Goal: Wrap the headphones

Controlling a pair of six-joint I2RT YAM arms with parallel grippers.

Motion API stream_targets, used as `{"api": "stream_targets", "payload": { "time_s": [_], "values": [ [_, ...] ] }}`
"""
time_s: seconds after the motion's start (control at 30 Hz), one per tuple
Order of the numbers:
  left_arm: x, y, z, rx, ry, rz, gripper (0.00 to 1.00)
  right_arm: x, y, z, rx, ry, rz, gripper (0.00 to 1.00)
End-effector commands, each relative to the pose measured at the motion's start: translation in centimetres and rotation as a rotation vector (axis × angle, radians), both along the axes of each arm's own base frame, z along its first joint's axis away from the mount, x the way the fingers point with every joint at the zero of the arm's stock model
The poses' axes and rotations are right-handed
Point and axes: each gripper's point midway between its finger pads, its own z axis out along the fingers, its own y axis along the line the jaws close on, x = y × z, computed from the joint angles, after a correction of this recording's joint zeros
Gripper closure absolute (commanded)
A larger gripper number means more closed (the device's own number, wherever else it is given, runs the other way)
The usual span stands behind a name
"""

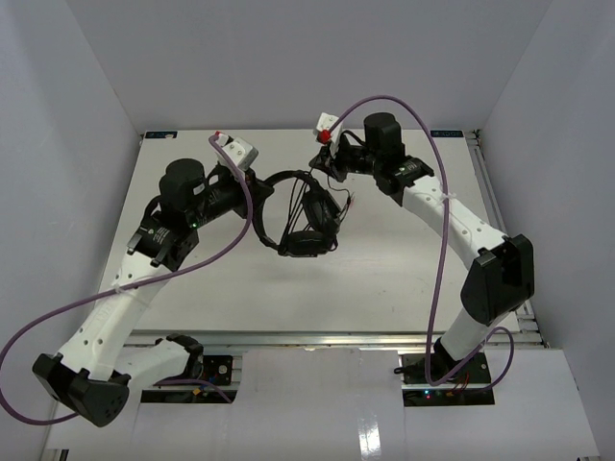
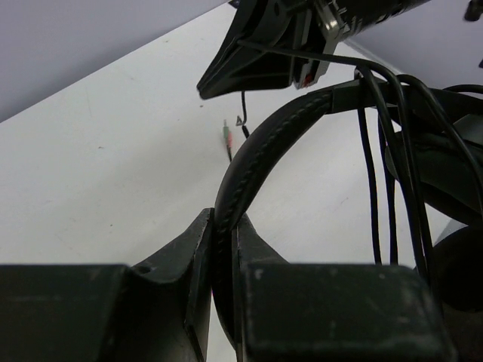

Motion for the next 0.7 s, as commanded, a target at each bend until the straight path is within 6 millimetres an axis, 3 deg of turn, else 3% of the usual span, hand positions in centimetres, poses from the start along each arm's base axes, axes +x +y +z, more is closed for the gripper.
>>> {"api": "stream_targets", "payload": {
  "time_s": [0.0,0.13,0.33,0.53,0.67],
  "values": [
    [-1.7,-2.2,5.7,-0.173,-0.044,-0.119,1.00,-2.0,1.2,-1.1,0.100,0.125,0.105,0.92],
    [-0.8,-2.6,9.5,-0.278,-0.094,-0.100,1.00,-6.2,2.5,-1.8,0.211,0.263,0.295,0.92],
    [1.1,-3.4,15.4,-0.426,-0.145,-0.079,1.00,-13.0,2.7,-0.2,0.403,0.450,0.542,0.89],
    [3.4,-3.3,19.1,-0.472,-0.179,-0.011,1.00,-17.0,4.1,0.4,0.427,0.495,0.645,0.87],
    [5.0,-1.2,21.9,-0.502,-0.244,0.130,1.00,-19.2,4.5,0.6,0.435,0.499,0.673,0.87]
  ]
}}
